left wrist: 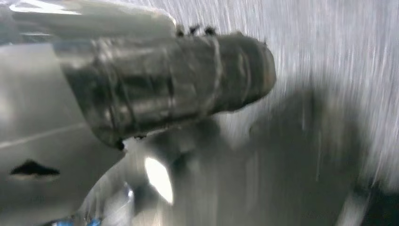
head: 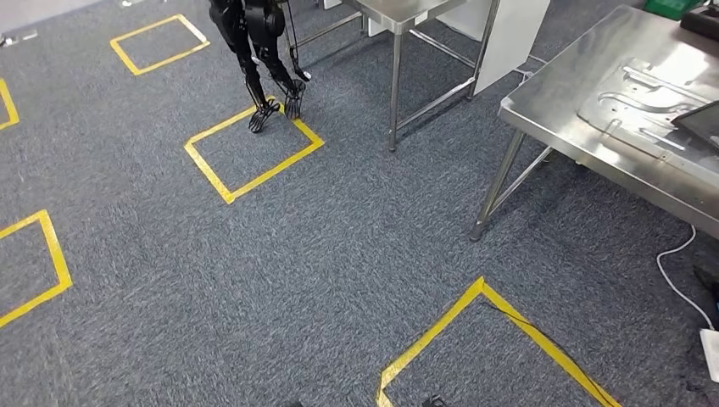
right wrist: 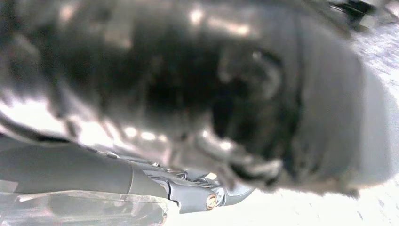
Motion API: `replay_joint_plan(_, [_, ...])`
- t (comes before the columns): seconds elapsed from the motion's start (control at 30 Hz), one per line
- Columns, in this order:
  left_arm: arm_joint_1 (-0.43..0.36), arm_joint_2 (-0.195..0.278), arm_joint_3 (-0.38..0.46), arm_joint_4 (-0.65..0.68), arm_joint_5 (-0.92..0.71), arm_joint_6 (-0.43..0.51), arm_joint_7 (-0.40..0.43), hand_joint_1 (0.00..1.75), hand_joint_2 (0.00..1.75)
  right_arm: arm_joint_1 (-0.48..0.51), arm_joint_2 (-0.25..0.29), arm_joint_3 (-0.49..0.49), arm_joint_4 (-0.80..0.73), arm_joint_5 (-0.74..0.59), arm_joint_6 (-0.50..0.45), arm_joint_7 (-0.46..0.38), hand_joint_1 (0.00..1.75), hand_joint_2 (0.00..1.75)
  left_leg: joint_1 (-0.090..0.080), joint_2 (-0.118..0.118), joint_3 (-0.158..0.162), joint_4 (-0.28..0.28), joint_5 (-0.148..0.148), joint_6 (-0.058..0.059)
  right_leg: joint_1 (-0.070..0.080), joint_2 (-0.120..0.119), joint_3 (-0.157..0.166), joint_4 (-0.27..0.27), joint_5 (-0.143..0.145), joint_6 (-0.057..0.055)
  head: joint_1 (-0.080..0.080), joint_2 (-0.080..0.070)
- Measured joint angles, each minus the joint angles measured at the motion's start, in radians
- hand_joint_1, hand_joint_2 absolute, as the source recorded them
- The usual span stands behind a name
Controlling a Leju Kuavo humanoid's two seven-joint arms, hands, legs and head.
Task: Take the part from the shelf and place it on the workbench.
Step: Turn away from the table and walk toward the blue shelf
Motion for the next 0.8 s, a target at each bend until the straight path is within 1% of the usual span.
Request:
replay_joint_plan(0.03, [0.005, -0.005, -0.01, 0.0, -0.007, -0.002, -0.002, 0.0, 0.0, 0.0, 0.0, -0.007, 0.0, -0.006, -0.002, -0.001, 0.0, 0.0, 0.0, 0.028, -0.031, 0.063, -0.03, -0.004, 0.003, -0.015, 0.002, -0.001, -0.001, -0.004, -0.004, 0.0])
replay_joint_plan(0.07, [0.005, -0.009, -0.019, -0.001, -0.011, -0.003, -0.003, 0.0, 0.0, 0.001, 0.001, -0.013, 0.001, -0.01, -0.002, -0.002, 0.0, 0.0, 0.001, 0.039, -0.066, 0.132, -0.058, -0.007, 0.005, -0.031, 0.003, -0.001, -0.003, -0.007, -0.006, 0.0])
replay_joint_plan(0.1, [0.004, -0.01, -0.028, -0.001, -0.015, -0.004, -0.006, 0.0, 0.0, 0.002, 0.001, -0.017, 0.002, -0.012, 0.002, -0.002, 0.0, 0.0, 0.002, 0.045, -0.096, 0.19, -0.077, -0.009, 0.008, -0.049, 0.004, -0.001, -0.005, -0.009, -0.006, 0.0])
replay_joint_plan(0.13, [0.004, -0.01, -0.037, -0.001, -0.016, -0.004, -0.011, 0.0, 0.0, 0.002, 0.001, -0.02, 0.003, -0.011, 0.013, 0.001, 0.0, 0.0, 0.002, 0.048, -0.111, 0.218, -0.079, -0.01, 0.009, -0.064, 0.006, -0.001, -0.007, -0.01, -0.006, 0.0])
replay_joint_plan(0.17, [0.007, -0.01, -0.045, -0.001, -0.016, -0.003, -0.015, 0.0, 0.0, 0.002, 0.001, -0.021, 0.004, -0.007, 0.029, 0.008, 0.0, 0.0, 0.003, 0.05, -0.107, 0.21, -0.064, -0.009, 0.01, -0.076, 0.008, -0.001, -0.009, -0.01, -0.006, 0.0])
replay_joint_plan(0.2, [0.011, -0.008, -0.05, -0.001, -0.011, -0.002, -0.016, 0.0, 0.0, 0.001, 0.001, -0.021, 0.004, 0.0, 0.051, 0.016, 0.0, 0.0, 0.003, 0.055, -0.081, 0.162, -0.035, -0.006, 0.01, -0.087, 0.011, -0.001, -0.012, -0.009, -0.006, 0.0])
replay_joint_plan(0.23, [0.016, -0.005, -0.053, -0.001, -0.002, -0.001, -0.013, 0.0, 0.0, 0.0, 0.001, -0.021, 0.005, 0.01, 0.071, 0.025, 0.0, 0.0, 0.001, 0.067, -0.041, 0.09, 0.001, -0.001, 0.011, -0.096, 0.016, -0.001, -0.015, -0.008, -0.006, 0.0])
replay_joint_plan(0.27, [0.018, -0.001, -0.054, 0.0, 0.011, -0.001, -0.007, 0.0, 0.0, 0.0, 0.001, -0.021, 0.005, 0.02, 0.087, 0.031, 0.0, 0.0, -0.004, 0.089, -0.003, 0.019, 0.024, 0.005, 0.013, -0.105, 0.019, -0.001, -0.018, -0.005, -0.006, 0.0])
replay_joint_plan(0.3, [0.02, 0.003, -0.054, 0.0, 0.026, -0.003, 0.0, 0.0, 0.0, -0.001, 0.001, -0.021, 0.005, 0.029, 0.096, 0.032, 0.0, 0.0, -0.009, 0.106, 0.026, -0.036, 0.04, 0.011, 0.015, -0.114, 0.022, -0.001, -0.021, -0.001, -0.006, 0.0])
replay_joint_plan(0.33, [0.019, 0.006, -0.054, 0.0, 0.039, -0.007, 0.008, 0.0, 0.0, -0.001, 0.001, -0.021, 0.005, 0.037, 0.1, 0.03, 0.0, 0.0, -0.014, 0.118, 0.041, -0.065, 0.043, 0.017, 0.017, -0.122, 0.025, -0.002, -0.023, 0.004, -0.006, 0.0])
replay_joint_plan(0.37, [0.02, 0.009, -0.054, 0.0, 0.05, -0.012, 0.015, 0.0, 0.0, -0.001, 0.001, -0.021, 0.005, 0.043, 0.1, 0.025, 0.0, 0.0, -0.018, 0.12, 0.043, -0.073, 0.039, 0.02, 0.018, -0.132, 0.027, -0.004, -0.025, 0.008, -0.005, 0.0])
replay_joint_plan(0.4, [0.021, 0.013, -0.054, 0.0, 0.062, -0.018, 0.021, 0.0, 0.0, -0.002, 0.001, -0.021, 0.005, 0.047, 0.099, 0.017, 0.0, 0.0, -0.019, 0.109, 0.042, -0.075, 0.041, 0.023, 0.019, -0.141, 0.03, -0.007, -0.026, 0.013, -0.005, 0.0])
replay_joint_plan(0.43, [0.024, 0.017, -0.054, 0.0, 0.077, -0.024, 0.025, 0.0, 0.0, -0.003, 0.001, -0.021, 0.005, 0.049, 0.094, 0.006, 0.0, 0.0, -0.015, 0.098, 0.044, -0.08, 0.044, 0.028, 0.018, -0.143, 0.034, -0.009, -0.028, 0.019, -0.005, 0.0])
replay_joint_plan(0.47, [0.027, 0.021, -0.054, 0.0, 0.095, -0.029, 0.024, 0.0, 0.0, -0.003, 0.001, -0.02, 0.004, 0.052, 0.088, -0.008, 0.0, 0.0, -0.012, 0.087, 0.048, -0.087, 0.047, 0.032, 0.017, -0.129, 0.035, -0.005, -0.035, 0.025, -0.004, 0.0])
replay_joint_plan(0.5, [0.029, 0.026, -0.053, 0.0, 0.119, -0.032, 0.017, 0.0, 0.0, -0.004, 0.002, -0.019, 0.004, 0.059, 0.084, -0.021, 0.0, 0.0, -0.008, 0.077, 0.052, -0.094, 0.051, 0.038, 0.016, -0.105, 0.028, 0.015, -0.05, 0.029, -0.002, 0.0])
replay_joint_plan(0.53, [0.029, 0.032, -0.051, 0.0, 0.148, -0.028, 0.004, 0.0, 0.0, -0.005, 0.002, -0.016, 0.004, 0.072, 0.082, -0.031, 0.0, 0.0, -0.005, 0.067, 0.056, -0.099, 0.054, 0.043, 0.013, -0.074, 0.009, 0.056, -0.075, 0.032, 0.001, 0.0])
replay_joint_plan(0.57, [0.03, 0.036, -0.047, 0.0, 0.174, -0.016, -0.007, 0.0, 0.0, -0.005, 0.001, -0.012, 0.004, 0.089, 0.083, -0.037, 0.0, 0.0, -0.005, 0.059, 0.056, -0.1, 0.054, 0.047, 0.013, -0.048, -0.015, 0.109, -0.102, 0.034, 0.003, 0.0])
replay_joint_plan(0.6, [0.03, 0.031, -0.043, 0.001, 0.193, 0.009, -0.008, 0.0, 0.0, -0.004, 0.001, -0.003, 0.005, 0.111, 0.087, -0.035, 0.0, 0.0, -0.005, 0.047, 0.056, -0.1, 0.055, 0.05, 0.012, -0.035, -0.049, 0.176, -0.13, 0.035, 0.004, 0.0])
replay_joint_plan(0.63, [0.03, 0.015, -0.038, 0.001, 0.2, 0.048, 0.005, 0.0, 0.0, -0.003, 0.001, 0.008, 0.005, 0.129, 0.091, -0.027, 0.0, 0.0, -0.006, 0.031, 0.056, -0.099, 0.054, 0.052, 0.012, -0.029, -0.076, 0.227, -0.143, 0.037, 0.004, 0.0])
replay_joint_plan(0.67, [0.031, -0.01, -0.035, 0.001, 0.194, 0.085, 0.025, 0.0, 0.0, -0.001, 0.001, 0.019, 0.005, 0.141, 0.093, -0.017, 0.0, 0.0, -0.006, 0.015, 0.056, -0.097, 0.054, 0.052, 0.011, -0.027, -0.091, 0.249, -0.138, 0.039, 0.004, 0.0])
replay_joint_plan(0.7, [0.031, -0.042, -0.034, 0.001, 0.182, 0.12, 0.049, 0.0, 0.0, -0.001, 0.0, 0.029, 0.006, 0.149, 0.094, -0.009, 0.0, 0.0, -0.006, -0.004, 0.056, -0.094, 0.053, 0.052, 0.01, -0.024, -0.09, 0.236, -0.116, 0.041, 0.004, 0.0])
replay_joint_plan(0.73, [0.031, -0.071, -0.034, 0.002, 0.169, 0.145, 0.067, 0.0, 0.0, -0.002, 0.0, 0.035, 0.006, 0.148, 0.094, -0.004, 0.0, 0.0, -0.006, -0.022, 0.055, -0.089, 0.051, 0.05, 0.009, -0.015, -0.07, 0.183, -0.077, 0.042, 0.005, 0.0])
replay_joint_plan(0.77, [0.032, -0.092, -0.035, 0.003, 0.162, 0.156, 0.075, 0.0, 0.0, -0.005, 0.0, 0.038, 0.006, 0.143, 0.094, -0.003, 0.0, 0.0, -0.004, -0.036, 0.054, -0.084, 0.049, 0.047, 0.008, 0.008, -0.044, 0.12, -0.045, 0.04, 0.008, 0.0])
replay_joint_plan(0.8, [0.031, -0.107, -0.035, 0.003, 0.159, 0.162, 0.078, 0.0, 0.0, -0.008, 0.0, 0.041, 0.006, 0.137, 0.096, -0.004, 0.0, 0.0, -0.004, -0.049, 0.05, -0.076, 0.046, 0.044, 0.006, 0.037, -0.021, 0.062, -0.022, 0.037, 0.01, 0.0])
